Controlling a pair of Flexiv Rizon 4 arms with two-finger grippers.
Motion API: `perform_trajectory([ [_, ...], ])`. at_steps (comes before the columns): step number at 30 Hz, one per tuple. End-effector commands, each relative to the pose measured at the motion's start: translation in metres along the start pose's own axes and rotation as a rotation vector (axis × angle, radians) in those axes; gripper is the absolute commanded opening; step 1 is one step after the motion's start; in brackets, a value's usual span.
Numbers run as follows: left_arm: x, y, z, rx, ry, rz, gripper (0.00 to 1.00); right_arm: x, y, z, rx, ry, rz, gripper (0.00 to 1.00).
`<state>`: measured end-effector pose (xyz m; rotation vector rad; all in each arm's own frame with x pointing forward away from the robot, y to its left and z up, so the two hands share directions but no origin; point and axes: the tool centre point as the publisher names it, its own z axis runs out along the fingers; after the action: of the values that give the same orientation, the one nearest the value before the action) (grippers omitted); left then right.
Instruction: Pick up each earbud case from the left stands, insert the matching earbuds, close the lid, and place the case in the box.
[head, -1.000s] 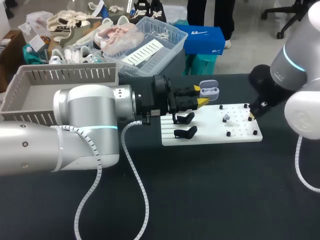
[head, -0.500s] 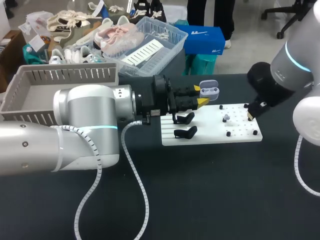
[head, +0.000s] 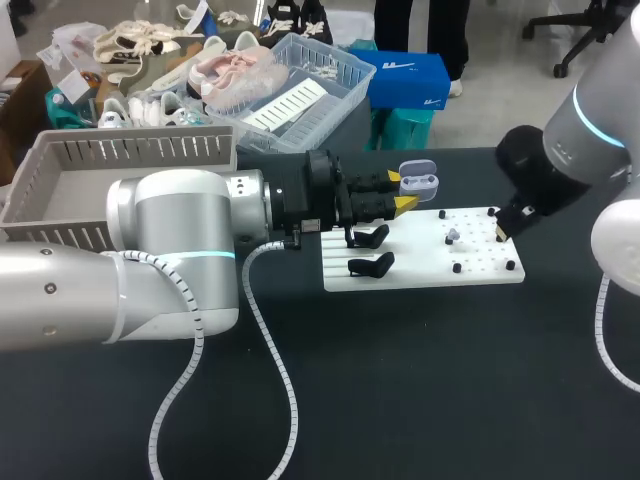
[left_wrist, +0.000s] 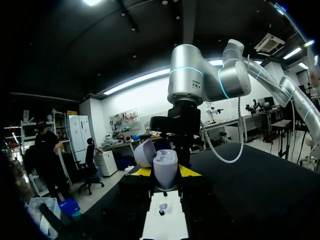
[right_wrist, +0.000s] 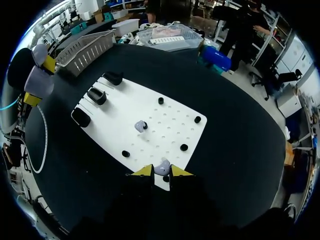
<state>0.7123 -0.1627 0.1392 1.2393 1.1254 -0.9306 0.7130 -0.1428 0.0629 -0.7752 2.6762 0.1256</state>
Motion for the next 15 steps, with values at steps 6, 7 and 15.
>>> perform_trajectory([
  [6, 0.001, 0.000, 0.001, -0.004, -0.002, 0.002, 0.00, 0.001, 0.001, 0.000, 0.007, -0.003, 0.002, 0.00],
  [7, 0.001, 0.000, 0.001, -0.004, -0.002, 0.002, 0.00, 0.001, 0.002, 0.000, 0.013, 0.006, 0.020, 0.00],
  [15, 0.001, 0.000, 0.001, -0.004, -0.002, 0.002, 0.00, 0.017, 0.005, -0.019, 0.077, 0.050, 0.198, 0.00],
])
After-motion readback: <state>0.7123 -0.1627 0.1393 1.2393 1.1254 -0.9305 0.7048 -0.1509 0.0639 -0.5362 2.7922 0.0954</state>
